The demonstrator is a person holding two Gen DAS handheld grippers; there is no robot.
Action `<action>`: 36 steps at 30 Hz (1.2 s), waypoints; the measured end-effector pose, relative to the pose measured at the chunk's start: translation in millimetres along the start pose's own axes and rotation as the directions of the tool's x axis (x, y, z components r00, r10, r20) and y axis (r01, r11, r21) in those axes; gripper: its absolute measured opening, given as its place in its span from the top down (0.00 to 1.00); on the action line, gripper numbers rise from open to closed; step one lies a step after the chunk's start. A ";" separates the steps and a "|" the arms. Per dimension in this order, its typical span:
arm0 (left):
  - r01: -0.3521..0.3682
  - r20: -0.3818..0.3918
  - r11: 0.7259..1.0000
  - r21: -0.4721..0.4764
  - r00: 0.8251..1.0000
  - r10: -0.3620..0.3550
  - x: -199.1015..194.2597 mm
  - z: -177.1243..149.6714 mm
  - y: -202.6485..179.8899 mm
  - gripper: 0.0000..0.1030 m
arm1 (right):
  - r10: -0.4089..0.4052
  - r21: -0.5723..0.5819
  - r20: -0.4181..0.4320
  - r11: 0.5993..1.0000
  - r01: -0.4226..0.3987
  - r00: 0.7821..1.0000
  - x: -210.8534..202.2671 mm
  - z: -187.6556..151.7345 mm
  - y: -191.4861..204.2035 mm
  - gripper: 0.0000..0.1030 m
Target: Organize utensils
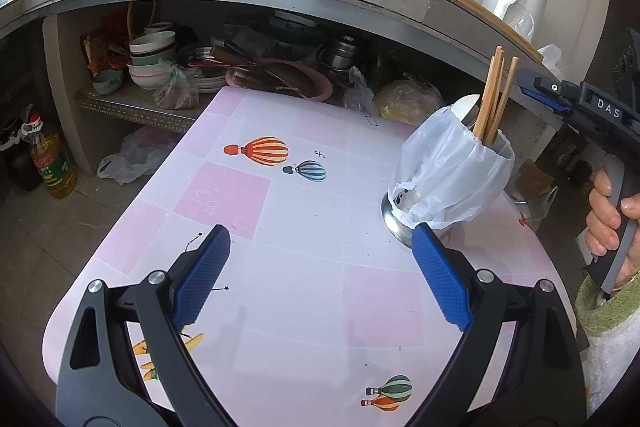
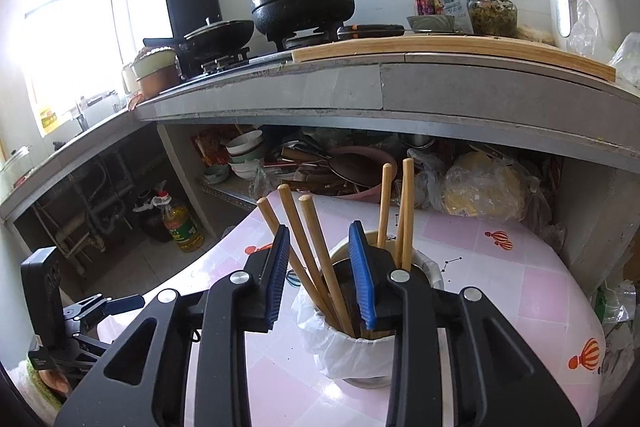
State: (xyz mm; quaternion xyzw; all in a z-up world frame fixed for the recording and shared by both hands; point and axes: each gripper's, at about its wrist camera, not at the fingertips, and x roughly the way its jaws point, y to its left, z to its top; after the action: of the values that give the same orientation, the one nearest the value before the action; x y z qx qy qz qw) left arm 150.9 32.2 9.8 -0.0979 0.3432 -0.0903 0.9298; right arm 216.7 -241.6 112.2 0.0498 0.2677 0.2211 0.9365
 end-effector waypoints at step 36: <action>-0.242 0.043 0.960 0.140 0.970 0.239 -56.8 -48.8 -75.1 0.08 | -0.367 0.183 -0.141 0.903 0.389 0.920 -125.7 -171.6 7.7 0.09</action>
State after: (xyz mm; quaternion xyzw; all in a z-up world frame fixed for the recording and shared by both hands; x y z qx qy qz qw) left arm 68.8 -32.7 27.0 0.0111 0.3329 -0.0001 0.9429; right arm 28.5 -294.4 27.9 0.0830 0.3416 0.0083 0.9361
